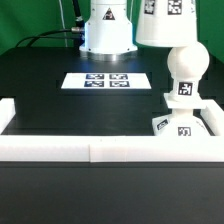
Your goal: Assemble lamp
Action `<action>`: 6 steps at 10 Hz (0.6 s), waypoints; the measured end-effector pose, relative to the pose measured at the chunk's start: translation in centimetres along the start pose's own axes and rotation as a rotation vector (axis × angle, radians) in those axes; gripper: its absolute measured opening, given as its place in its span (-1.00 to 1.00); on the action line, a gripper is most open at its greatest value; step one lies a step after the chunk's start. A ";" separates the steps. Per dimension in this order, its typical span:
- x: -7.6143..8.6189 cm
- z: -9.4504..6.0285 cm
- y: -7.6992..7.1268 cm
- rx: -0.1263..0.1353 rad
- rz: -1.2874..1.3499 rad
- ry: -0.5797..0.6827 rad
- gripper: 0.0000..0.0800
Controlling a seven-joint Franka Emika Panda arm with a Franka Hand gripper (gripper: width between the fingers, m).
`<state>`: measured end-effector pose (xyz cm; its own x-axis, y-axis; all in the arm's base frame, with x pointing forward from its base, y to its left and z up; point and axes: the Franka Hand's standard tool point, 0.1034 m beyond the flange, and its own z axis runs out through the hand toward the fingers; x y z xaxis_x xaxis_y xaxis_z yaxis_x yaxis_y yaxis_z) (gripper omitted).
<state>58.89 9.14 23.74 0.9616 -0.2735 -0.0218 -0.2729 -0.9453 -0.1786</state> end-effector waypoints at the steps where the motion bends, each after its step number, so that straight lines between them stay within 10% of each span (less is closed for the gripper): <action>1: 0.3 0.0 -0.4 0.000 0.002 0.000 -0.89; 6: 1.0 1.7 -1.3 -0.006 -0.004 0.008 -0.89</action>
Offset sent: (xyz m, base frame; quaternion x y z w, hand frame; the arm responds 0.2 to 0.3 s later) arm 0.0107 0.0098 -0.0040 -0.0035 0.0057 0.0079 0.9999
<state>60.25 10.44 22.32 0.9624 -0.2712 -0.0137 -0.2694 -0.9474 -0.1728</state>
